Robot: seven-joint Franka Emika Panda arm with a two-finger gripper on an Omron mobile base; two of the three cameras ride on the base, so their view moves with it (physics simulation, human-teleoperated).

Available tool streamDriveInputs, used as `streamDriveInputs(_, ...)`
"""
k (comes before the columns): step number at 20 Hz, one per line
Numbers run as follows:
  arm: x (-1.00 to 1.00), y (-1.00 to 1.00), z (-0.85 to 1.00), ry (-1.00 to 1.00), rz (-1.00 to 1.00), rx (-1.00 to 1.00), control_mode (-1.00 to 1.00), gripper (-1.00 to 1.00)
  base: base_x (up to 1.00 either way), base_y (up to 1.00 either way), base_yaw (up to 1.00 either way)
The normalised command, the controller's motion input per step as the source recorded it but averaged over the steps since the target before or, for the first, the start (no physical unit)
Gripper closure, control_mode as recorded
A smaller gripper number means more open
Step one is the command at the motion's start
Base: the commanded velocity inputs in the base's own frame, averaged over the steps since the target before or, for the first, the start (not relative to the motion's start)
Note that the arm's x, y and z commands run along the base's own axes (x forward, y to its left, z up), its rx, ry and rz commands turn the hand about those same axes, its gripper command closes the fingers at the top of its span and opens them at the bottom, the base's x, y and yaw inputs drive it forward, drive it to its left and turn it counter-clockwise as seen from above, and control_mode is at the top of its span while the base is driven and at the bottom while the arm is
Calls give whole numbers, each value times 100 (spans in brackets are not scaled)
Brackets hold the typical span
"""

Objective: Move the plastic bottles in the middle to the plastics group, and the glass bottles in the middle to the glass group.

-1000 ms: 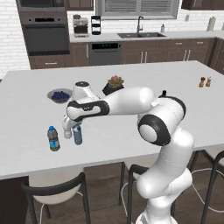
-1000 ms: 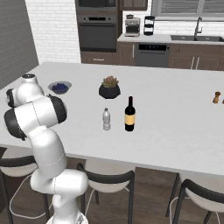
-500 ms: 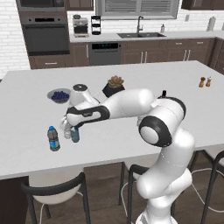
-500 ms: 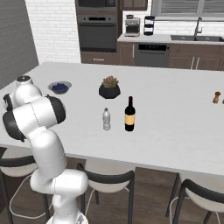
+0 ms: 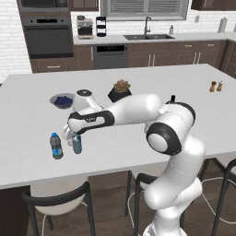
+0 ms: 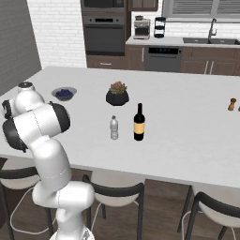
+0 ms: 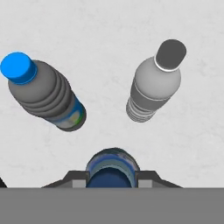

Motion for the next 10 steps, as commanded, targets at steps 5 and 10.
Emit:
streamDriveInputs(5,0,1,0,1,5,0,-100,100,0,0,0)
streamDriveInputs(10,3,9,-3,0,2,0,-100,100,0,0,0)
